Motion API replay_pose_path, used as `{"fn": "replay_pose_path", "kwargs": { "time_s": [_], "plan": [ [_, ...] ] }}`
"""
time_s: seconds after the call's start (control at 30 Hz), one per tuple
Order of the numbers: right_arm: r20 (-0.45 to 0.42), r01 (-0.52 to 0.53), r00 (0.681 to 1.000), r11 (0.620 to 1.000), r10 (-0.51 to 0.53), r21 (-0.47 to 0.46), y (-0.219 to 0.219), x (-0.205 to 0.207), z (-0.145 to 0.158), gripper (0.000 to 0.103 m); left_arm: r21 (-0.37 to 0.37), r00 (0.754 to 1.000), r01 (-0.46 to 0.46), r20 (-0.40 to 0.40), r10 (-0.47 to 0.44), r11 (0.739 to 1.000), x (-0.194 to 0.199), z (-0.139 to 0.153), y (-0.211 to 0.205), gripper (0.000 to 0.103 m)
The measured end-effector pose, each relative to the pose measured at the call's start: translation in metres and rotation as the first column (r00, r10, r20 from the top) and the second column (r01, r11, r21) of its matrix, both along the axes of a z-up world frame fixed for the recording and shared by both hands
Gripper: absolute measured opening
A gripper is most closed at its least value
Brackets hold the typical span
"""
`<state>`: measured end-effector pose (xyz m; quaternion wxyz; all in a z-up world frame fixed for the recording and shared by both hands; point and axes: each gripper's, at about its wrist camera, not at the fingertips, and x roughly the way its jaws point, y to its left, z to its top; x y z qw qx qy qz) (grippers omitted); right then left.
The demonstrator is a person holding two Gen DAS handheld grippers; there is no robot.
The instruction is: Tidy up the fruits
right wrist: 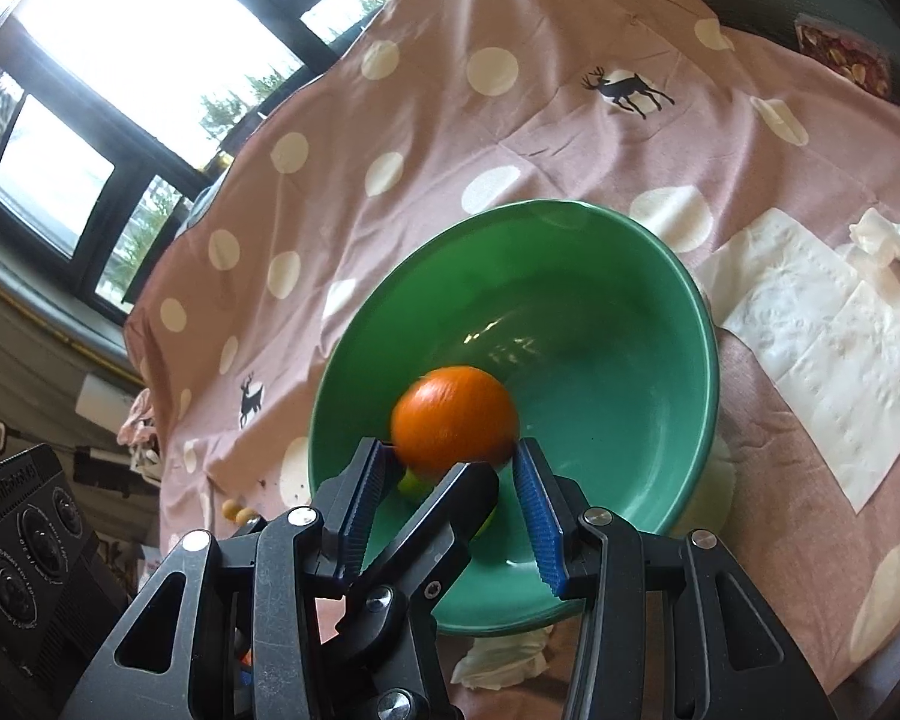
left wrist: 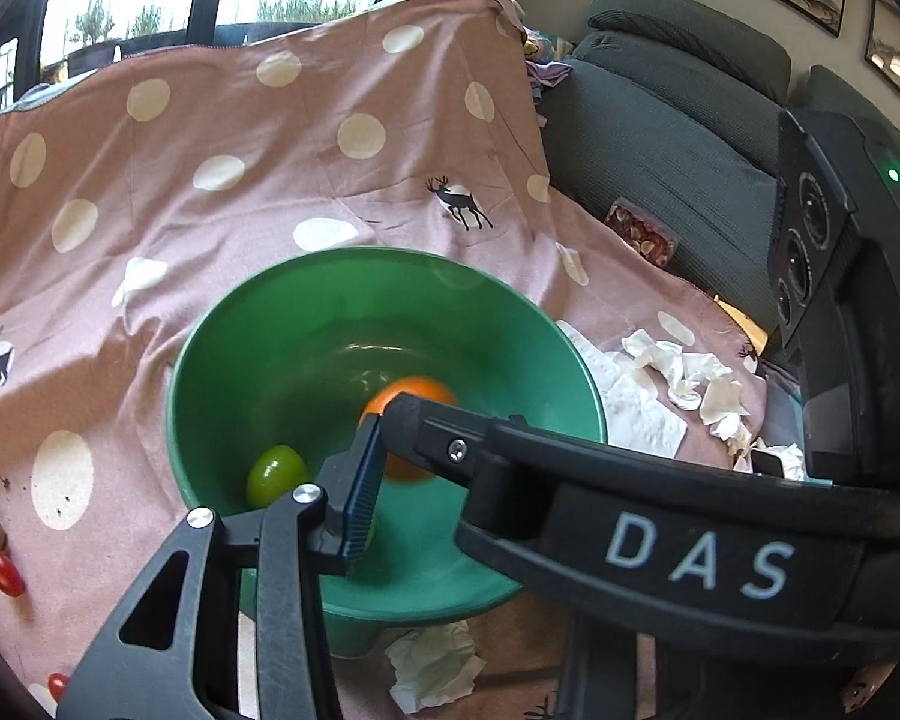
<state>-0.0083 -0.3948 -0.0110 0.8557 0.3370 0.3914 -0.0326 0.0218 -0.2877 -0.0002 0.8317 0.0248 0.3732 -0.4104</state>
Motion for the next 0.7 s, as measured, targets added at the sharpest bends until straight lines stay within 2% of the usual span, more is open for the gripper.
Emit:
{"fn": "replay_pose_path", "kwargs": {
  "time_s": [0.2,0.3,0.37,0.47,0.53,0.63,0.7],
  "plan": [
    [-0.016,0.022,1.000,0.999,-0.022,-0.024,0.001,0.001,0.001,0.048,0.030,0.999,-0.035,-0.016,0.035,0.999,0.000,0.000,0.003,0.046],
    [0.001,0.020,1.000,0.999,-0.020,-0.033,0.003,0.001,0.005,0.048,0.017,0.998,-0.058,-0.015,0.058,0.998,-0.001,0.004,0.014,0.054],
    [0.021,0.016,1.000,0.999,-0.015,-0.050,0.006,0.000,0.010,0.048,0.018,0.996,-0.087,-0.012,0.087,0.996,-0.002,0.008,0.026,0.063],
    [0.038,0.012,0.999,0.997,-0.009,-0.074,0.011,-0.002,0.017,0.048,0.019,0.990,-0.143,0.004,0.143,0.989,-0.004,0.017,0.053,0.069],
    [0.056,-0.003,0.998,0.997,0.008,-0.076,0.016,-0.003,0.021,0.048,0.033,0.980,-0.201,0.009,0.201,0.979,-0.003,0.021,0.073,0.073],
    [0.073,-0.040,0.996,0.995,0.046,-0.086,0.025,-0.003,0.028,0.048,0.060,0.950,-0.313,0.018,0.313,0.948,-0.002,0.027,0.109,0.074],
    [0.086,-0.069,0.993,0.993,0.077,-0.094,0.034,-0.003,0.033,0.048,0.074,0.915,-0.404,0.016,0.404,0.912,-0.003,0.028,0.139,0.074]
  ]
}}
